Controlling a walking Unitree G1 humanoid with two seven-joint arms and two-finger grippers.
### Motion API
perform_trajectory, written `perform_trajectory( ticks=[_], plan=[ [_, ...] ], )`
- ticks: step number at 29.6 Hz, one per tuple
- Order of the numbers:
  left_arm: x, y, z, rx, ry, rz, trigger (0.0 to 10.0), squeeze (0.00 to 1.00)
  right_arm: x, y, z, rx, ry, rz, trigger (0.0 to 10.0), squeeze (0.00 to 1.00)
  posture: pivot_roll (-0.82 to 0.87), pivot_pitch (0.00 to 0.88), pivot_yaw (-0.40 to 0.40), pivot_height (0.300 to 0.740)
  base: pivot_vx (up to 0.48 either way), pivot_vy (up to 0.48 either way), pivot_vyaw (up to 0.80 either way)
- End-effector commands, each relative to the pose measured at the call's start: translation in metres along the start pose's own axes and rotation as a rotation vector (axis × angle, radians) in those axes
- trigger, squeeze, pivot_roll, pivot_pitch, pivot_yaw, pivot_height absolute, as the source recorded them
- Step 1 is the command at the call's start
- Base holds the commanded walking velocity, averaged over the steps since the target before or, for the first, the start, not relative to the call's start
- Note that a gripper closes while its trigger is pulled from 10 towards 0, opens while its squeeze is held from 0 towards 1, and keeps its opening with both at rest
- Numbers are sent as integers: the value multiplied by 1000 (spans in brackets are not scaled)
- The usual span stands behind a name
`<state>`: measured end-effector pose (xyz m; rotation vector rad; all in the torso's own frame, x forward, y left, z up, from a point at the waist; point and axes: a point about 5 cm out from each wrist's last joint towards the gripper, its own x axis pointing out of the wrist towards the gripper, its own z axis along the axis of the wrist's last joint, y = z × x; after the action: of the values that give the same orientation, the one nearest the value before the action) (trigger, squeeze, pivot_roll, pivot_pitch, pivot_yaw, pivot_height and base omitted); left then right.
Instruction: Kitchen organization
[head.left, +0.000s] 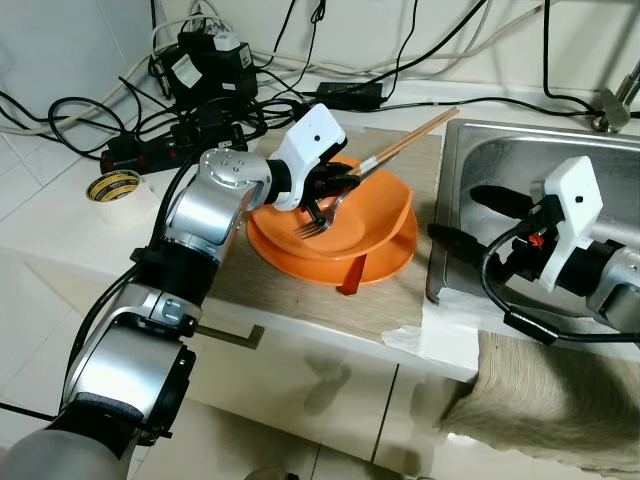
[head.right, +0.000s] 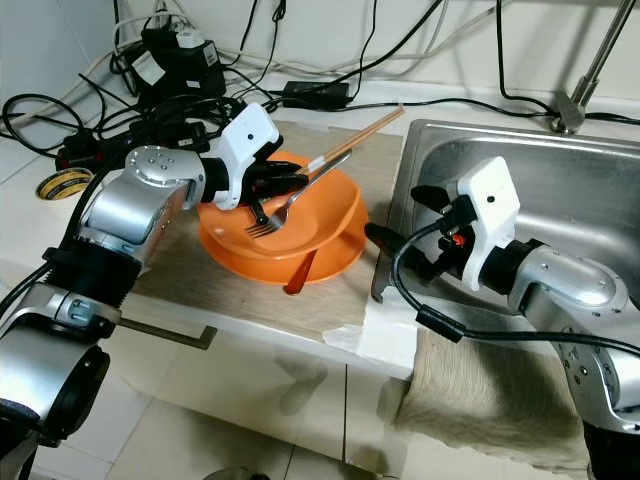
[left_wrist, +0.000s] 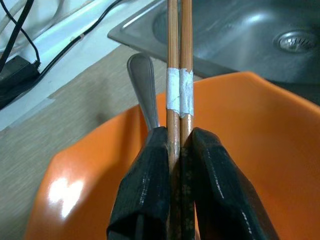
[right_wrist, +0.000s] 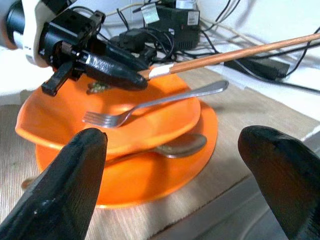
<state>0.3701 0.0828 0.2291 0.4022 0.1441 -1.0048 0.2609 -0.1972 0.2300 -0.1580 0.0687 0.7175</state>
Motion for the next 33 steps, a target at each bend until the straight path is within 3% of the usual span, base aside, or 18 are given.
perform_trajectory(
  ticks=[1,12,21,27,33],
  plan=[
    [-4,2,6,-3,-26,17,0,0,1,-1,3,1,-17,-7,10000,0,-71,0,79,740,0,0,0],
    [-2,-7,7,-65,-92,39,0,0,7,-3,4,20,-53,-50,10000,0,-63,0,80,740,0,0,0],
    [-4,-25,16,-17,-160,-65,0,0,8,0,4,15,-39,-10,10000,0,-58,0,75,740,0,0,0],
    [-6,-29,18,-4,-169,-98,0,0,12,5,4,15,-33,37,10000,0,-55,0,79,740,0,0,0],
    [-8,-28,26,13,-189,-108,0,0,27,18,5,3,-25,155,10000,0,-51,0,86,740,0,0,0]
  ],
)
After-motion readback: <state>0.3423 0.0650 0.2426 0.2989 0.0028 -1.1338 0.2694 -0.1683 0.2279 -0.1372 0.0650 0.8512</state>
